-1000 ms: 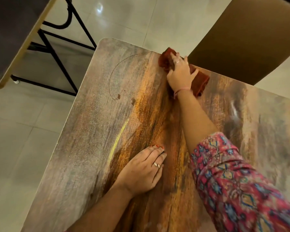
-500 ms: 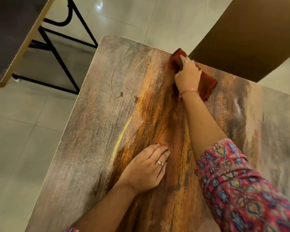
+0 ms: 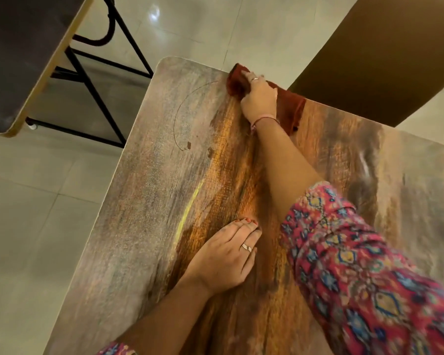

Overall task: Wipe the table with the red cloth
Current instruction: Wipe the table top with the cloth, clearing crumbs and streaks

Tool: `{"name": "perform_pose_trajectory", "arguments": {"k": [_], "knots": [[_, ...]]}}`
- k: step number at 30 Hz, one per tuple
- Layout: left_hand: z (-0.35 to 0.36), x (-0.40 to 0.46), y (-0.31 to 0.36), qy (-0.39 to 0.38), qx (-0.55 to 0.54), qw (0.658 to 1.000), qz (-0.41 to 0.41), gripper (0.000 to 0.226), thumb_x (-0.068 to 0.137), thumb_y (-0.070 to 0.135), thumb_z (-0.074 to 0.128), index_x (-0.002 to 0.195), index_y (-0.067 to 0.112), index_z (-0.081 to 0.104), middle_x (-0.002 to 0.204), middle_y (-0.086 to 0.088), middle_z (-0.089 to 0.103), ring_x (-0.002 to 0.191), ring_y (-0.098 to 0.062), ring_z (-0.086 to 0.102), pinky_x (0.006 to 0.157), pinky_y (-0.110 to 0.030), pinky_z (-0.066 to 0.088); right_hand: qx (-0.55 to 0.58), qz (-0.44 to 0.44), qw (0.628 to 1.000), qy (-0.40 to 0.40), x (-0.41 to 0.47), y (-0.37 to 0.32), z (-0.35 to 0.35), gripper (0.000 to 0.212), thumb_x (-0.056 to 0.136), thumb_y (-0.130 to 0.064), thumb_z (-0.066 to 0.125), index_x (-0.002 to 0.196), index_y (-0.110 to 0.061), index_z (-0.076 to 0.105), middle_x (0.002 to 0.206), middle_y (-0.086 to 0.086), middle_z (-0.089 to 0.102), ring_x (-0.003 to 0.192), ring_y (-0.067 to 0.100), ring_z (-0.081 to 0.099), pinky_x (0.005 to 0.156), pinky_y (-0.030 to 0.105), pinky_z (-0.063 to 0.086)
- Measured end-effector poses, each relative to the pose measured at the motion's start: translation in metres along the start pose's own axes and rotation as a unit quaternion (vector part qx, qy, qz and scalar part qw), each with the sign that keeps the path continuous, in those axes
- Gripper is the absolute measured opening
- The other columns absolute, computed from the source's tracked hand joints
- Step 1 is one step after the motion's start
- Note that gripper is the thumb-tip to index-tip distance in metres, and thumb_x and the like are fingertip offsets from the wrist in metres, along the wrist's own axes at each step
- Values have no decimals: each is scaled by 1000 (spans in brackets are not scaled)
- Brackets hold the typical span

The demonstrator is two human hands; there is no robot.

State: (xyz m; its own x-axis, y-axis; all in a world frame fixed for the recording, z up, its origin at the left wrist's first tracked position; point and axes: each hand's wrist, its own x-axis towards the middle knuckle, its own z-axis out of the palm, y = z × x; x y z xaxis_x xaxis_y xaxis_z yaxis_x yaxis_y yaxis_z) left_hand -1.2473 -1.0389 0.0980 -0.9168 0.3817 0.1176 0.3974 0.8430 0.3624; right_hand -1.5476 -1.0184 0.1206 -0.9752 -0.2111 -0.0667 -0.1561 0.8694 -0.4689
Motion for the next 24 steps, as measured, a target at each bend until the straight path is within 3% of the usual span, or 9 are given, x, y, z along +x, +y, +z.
{"name": "perform_pose_trajectory", "arguments": {"k": [8, 11, 17, 24], "knots": [[3, 2, -2, 9, 20, 1000, 10, 45, 94, 32, 42, 128, 7, 57, 127, -10, 60, 119, -23, 54, 109, -35, 36, -26, -146, 988, -33, -147, 27, 12, 61, 88, 3, 46, 142, -24, 42, 151, 0, 37, 144, 21, 23, 116, 48, 11], [4, 3, -2, 20, 12, 1000, 8, 44, 94, 31, 43, 128, 7, 57, 127, -9, 60, 119, -22, 55, 108, -34, 37, -34, -127, 991, -24, -109, 24, 6, 60, 88, 4, 44, 142, -22, 42, 150, 2, 38, 143, 22, 25, 116, 51, 11], [4, 4, -1, 25, 3, 1000, 8, 40, 95, 29, 42, 125, 7, 59, 125, -8, 62, 117, -22, 55, 108, -34, 37, -10, 9, 1000, -8, 14, -3, 1, 62, 87, 2, 41, 144, -22, 38, 148, 5, 40, 144, 23, 23, 117, 53, 7], [2, 4, -1, 36, 21, 999, 13, 43, 93, 32, 43, 125, 9, 60, 123, -7, 63, 115, -21, 57, 108, -32, 37, -7, -105, 994, -16, -125, 18, 9, 61, 90, 1, 44, 146, -24, 36, 155, 0, 31, 146, 20, 18, 117, 48, 7]]}}
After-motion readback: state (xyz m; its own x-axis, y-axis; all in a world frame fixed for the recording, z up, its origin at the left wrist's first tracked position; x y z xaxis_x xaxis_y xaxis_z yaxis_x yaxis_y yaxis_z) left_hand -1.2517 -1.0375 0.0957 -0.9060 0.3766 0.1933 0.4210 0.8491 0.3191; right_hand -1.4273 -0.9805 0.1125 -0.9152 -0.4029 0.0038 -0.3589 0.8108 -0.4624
